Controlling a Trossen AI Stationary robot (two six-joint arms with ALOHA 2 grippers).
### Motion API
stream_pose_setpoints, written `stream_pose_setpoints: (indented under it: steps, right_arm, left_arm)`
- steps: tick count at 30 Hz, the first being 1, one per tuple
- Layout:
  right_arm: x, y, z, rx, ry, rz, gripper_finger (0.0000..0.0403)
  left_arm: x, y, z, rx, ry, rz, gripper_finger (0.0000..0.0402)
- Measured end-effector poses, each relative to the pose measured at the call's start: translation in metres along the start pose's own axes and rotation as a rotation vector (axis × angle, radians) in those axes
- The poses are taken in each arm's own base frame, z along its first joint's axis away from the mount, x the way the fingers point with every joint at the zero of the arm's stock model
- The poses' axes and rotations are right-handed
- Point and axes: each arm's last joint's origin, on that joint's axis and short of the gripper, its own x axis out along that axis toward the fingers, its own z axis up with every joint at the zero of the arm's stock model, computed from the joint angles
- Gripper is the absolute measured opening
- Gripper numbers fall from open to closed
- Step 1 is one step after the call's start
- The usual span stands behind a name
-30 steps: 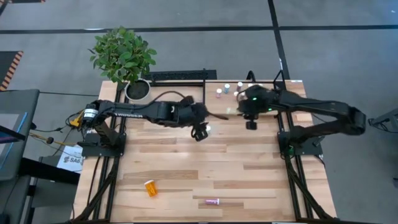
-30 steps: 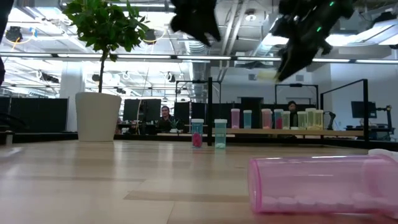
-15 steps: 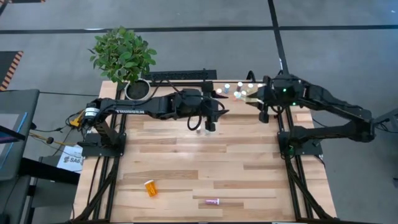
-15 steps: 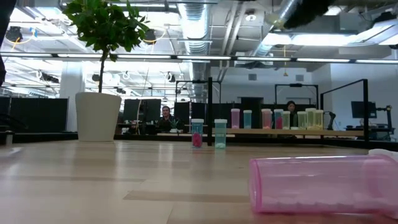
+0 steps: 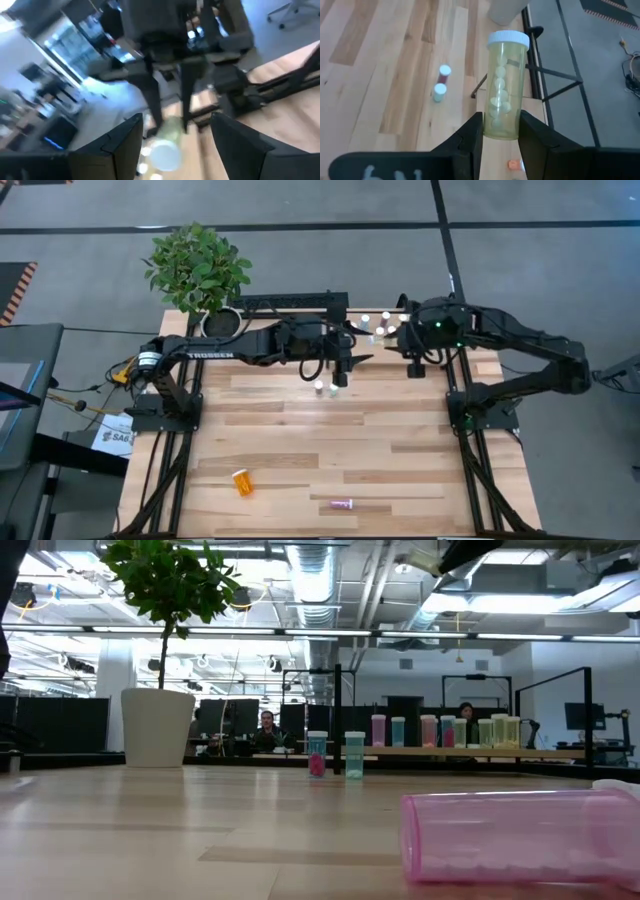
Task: Pick and place medicine bottles onto shelf by color
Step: Move the yellow pill bottle to the center of the table
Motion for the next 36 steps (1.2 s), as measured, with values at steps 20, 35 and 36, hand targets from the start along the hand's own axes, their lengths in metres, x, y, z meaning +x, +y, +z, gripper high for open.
stream_pose_setpoints:
  steps: [20, 35, 36]
  right_arm:
    - [-0.006, 0.012, 0.025, -0.115, -0.063, 0.042, 0.0118]
    - [-0.006, 0.012, 0.026, -0.107, -0.065, 0.042, 0.0118]
    - [-0.006, 0.012, 0.026, -0.107, -0.064, 0.04, 0.0118]
  left_arm:
    - [0.001, -0.002, -0.007, -0.115, 0.087, 0.02, 0.0222]
    - [0.001, -0.003, -0.006, -0.116, 0.075, 0.022, 0.0171]
    - [0.001, -0.003, -0.006, -0.116, 0.075, 0.02, 0.0159]
